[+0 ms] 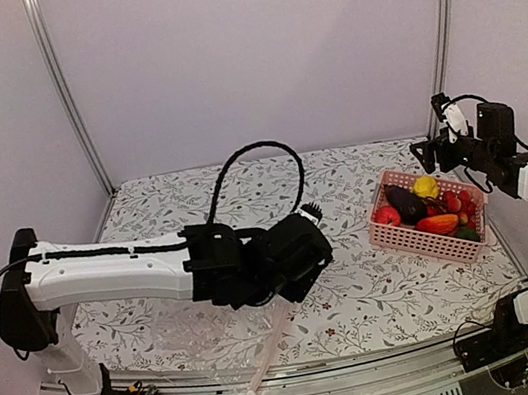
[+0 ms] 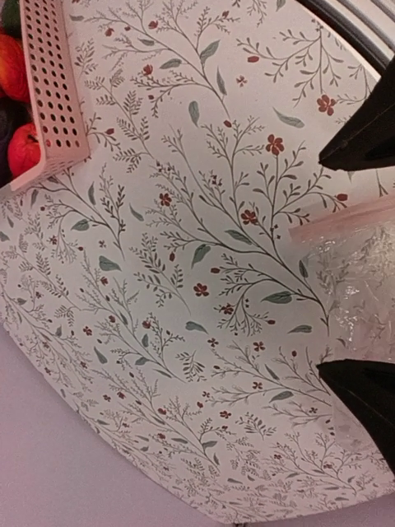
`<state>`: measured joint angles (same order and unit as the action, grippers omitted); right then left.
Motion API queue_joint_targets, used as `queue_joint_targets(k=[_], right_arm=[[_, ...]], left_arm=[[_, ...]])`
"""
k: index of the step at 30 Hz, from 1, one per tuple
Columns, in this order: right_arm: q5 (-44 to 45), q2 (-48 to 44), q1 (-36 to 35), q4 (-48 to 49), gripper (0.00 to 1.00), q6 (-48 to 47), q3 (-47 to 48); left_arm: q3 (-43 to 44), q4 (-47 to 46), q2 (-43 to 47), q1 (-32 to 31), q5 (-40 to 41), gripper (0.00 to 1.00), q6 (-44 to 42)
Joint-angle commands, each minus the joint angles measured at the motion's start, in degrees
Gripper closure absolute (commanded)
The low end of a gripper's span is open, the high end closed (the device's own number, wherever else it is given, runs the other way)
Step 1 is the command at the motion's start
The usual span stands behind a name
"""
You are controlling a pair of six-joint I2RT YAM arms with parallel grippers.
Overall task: Place the food in the zip-top bag and seal the zipper
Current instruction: Pick up the zipper food storage bag at the center of the board.
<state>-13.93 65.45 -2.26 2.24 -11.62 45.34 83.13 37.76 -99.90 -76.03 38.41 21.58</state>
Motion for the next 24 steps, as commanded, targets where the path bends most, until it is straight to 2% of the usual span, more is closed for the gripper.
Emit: queue_joint_targets(k=[1, 8, 13, 18, 21, 24], right_arm=[[-3.45, -1.58, 0.98, 0.55, 0.01, -1.67, -1.05], [-7.92, -2.22, 1.28, -0.03, 0.01, -2.11, -1.36], [-8.25, -1.96, 1.34, -0.21, 0.01, -2.6, -1.31], [-8.73, -2.26, 1.3, -0.41, 0.01, -2.67, -1.22], [-8.79, -2.42, 1.35, -0.5, 0.01, -2.92, -1.22], [-8.84, -2.36, 1.31, -0.65, 0.01, -3.14, -1.06]], left_arm=[[3.66, 14.19, -6.32, -2.86, 3.75, 0.22, 9.01], [3.87, 17.38, -6.29, -2.92, 0.48, 0.29, 15.47], [4.99, 17.45, -7.19, -2.75, -5.09, 0.32, 16.15], [10.17, 26.93, -11.44, -2.86, -5.78, 0.42, 23.22], [9.54, 27.98, -12.16, -3.45, -8.46, 0.47, 26.11], [8.37, 27.22, -12.7, -3.83, -11.65, 0.48, 27.92]])
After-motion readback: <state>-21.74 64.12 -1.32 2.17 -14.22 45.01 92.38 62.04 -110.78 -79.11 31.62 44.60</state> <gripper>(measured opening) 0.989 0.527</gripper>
